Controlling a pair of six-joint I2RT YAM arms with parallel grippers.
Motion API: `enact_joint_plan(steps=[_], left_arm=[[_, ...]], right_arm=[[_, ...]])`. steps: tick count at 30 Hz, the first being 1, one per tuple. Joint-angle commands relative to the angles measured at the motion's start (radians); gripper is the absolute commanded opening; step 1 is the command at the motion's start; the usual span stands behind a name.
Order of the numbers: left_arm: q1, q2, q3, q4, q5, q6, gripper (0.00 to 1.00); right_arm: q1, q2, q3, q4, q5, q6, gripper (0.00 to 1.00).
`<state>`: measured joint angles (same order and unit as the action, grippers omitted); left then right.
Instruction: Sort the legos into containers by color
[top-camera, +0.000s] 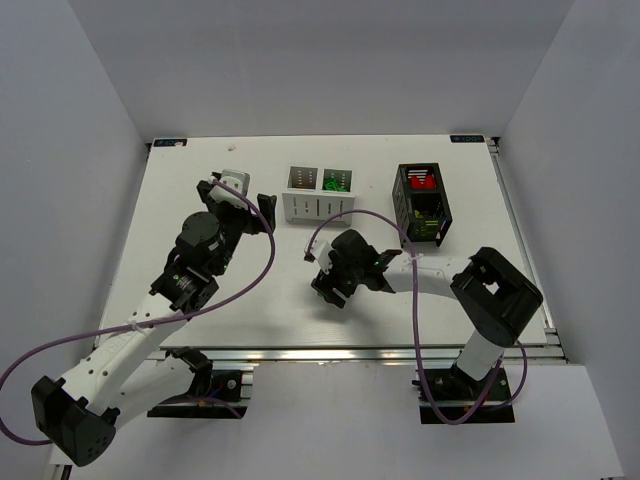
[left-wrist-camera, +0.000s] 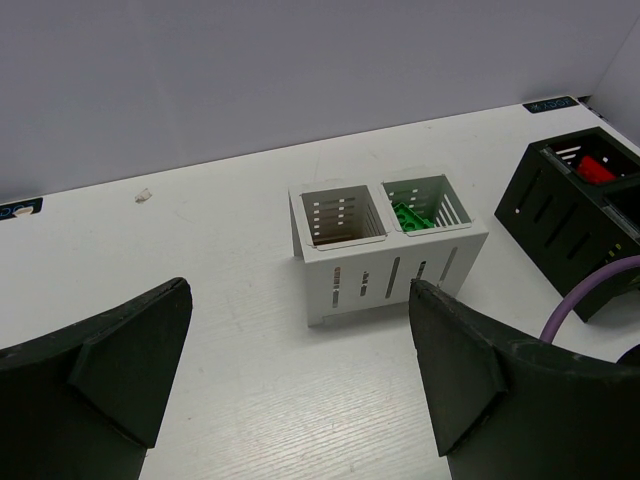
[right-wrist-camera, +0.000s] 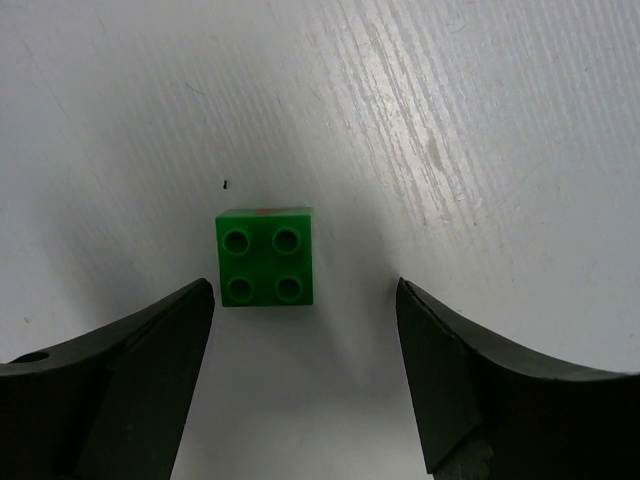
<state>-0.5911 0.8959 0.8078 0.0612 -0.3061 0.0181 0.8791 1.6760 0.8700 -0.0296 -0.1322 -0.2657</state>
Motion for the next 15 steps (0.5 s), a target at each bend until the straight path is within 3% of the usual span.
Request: enact_joint_plan(steps=[1, 12, 15], left_arm=[[0.005, -0.002, -0.006, 0.014, 0.01, 0.0, 0.98], [0.007, 0.005, -0.007, 0.014, 0.019, 0.002, 0.98], [0.007, 0.008, -0.006, 0.012, 0.019, 0.002, 0.98]], right_arm=[[0.0, 0.008, 0.04, 0.002, 0.006, -0.004, 0.77], [0.001, -0.001, 0.018, 0.046, -0.066, -0.053, 0.73], [0.001, 0.013, 0.026, 0.039, -0.087, -0.075, 0.61]])
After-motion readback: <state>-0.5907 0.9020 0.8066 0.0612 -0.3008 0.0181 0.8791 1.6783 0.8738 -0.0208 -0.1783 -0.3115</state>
